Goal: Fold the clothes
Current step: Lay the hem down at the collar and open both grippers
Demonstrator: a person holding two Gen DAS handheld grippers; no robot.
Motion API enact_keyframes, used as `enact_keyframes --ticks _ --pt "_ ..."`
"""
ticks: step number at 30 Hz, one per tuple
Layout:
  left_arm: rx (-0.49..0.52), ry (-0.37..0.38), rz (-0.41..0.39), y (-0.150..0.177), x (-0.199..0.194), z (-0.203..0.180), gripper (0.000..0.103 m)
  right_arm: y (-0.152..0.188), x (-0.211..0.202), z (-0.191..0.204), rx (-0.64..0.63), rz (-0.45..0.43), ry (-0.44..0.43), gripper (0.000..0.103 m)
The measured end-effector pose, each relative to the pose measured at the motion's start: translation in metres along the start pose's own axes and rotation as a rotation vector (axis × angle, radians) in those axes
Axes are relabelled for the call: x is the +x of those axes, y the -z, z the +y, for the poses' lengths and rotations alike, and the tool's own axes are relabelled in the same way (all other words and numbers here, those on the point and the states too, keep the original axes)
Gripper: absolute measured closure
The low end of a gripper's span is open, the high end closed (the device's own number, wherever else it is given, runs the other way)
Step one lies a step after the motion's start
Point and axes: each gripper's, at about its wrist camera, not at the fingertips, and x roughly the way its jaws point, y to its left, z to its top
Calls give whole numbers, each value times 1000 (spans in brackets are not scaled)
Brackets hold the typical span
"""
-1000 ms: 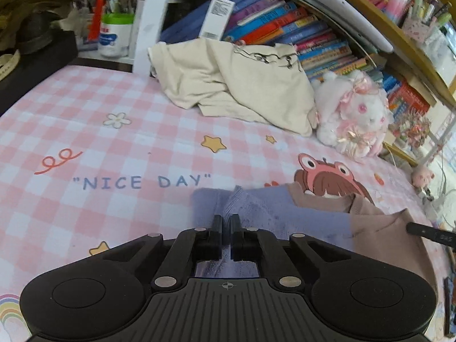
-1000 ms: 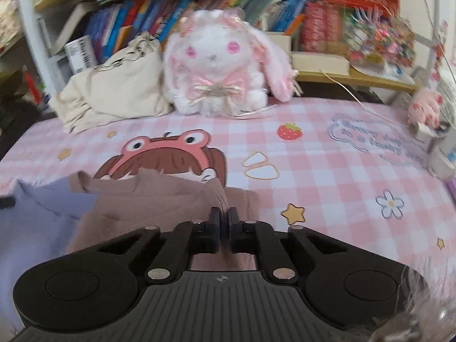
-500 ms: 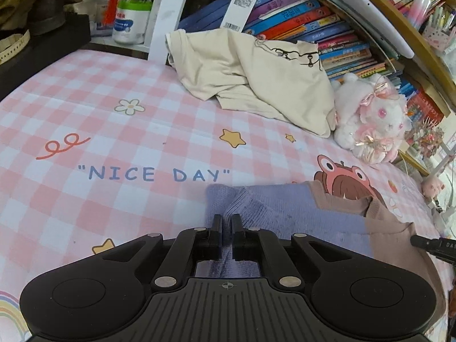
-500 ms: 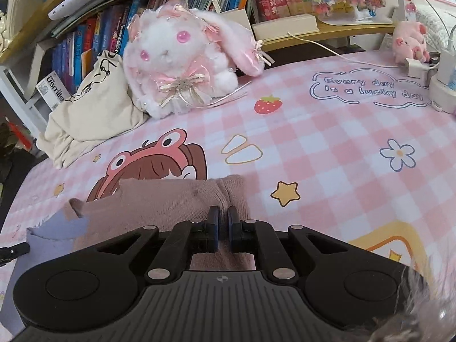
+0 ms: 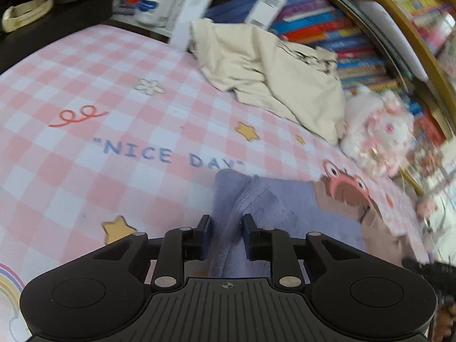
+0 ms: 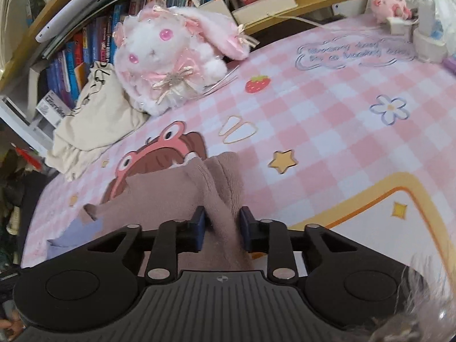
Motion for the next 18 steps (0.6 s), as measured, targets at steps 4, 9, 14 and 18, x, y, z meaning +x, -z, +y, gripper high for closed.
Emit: enact_keyframes --ticks 4,9,14,18 --pt "-20 -20 -7 -6 2 6 81 4 5 9 5 4 -10 82" --pt "20 -23 -5 -3 0 4 81 7 2 11 -22 11 6 82" --pt "23 -18 2 2 -5 4 82 11 -3 10 -28 21 16 82" --pt "72 -16 17 10 -13 2 82 20 -11 10 -57 24 25 82"
